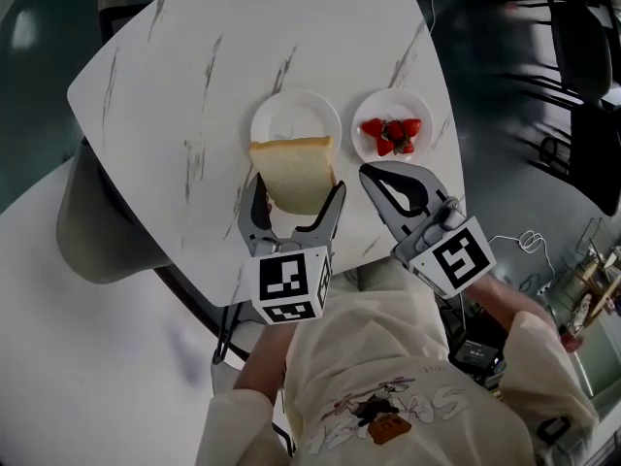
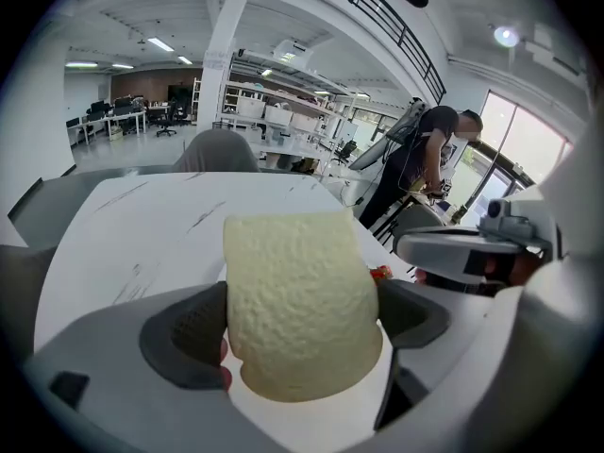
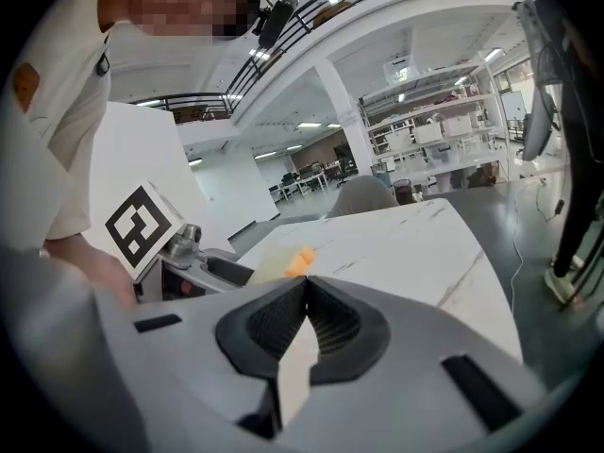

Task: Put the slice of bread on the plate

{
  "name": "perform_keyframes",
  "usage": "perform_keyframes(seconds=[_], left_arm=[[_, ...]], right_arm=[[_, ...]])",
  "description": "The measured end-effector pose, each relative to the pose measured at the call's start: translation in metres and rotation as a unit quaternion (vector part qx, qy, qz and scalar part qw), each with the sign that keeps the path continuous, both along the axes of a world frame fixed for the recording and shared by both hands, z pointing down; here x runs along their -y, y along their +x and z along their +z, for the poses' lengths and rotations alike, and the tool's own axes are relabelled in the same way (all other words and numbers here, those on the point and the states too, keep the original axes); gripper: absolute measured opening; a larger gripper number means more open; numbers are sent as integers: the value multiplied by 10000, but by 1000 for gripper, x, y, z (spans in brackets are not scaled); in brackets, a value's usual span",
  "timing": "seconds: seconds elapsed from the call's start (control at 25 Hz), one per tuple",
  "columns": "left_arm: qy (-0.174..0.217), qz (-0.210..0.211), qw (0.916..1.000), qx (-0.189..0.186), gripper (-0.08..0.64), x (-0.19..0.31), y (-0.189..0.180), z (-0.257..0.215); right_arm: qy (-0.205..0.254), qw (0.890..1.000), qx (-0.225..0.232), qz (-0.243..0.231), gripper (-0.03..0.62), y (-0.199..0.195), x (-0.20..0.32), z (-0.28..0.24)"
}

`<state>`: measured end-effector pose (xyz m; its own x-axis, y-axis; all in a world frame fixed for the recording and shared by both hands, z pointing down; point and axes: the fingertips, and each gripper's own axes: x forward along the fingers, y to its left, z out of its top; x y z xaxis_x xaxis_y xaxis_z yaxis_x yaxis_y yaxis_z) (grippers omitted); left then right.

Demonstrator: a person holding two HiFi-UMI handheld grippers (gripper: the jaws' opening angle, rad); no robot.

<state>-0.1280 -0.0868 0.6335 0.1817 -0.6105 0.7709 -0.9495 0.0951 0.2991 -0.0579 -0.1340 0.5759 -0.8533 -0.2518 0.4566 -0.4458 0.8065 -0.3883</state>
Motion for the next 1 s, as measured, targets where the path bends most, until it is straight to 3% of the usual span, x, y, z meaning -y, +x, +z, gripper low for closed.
perform_keyframes(seconds=[1.0], left_arm=[[-543,-209,9982,-127,508,36,-11,68]], right_arm=[[-259,9996,-14,65,5,-14,17,48]])
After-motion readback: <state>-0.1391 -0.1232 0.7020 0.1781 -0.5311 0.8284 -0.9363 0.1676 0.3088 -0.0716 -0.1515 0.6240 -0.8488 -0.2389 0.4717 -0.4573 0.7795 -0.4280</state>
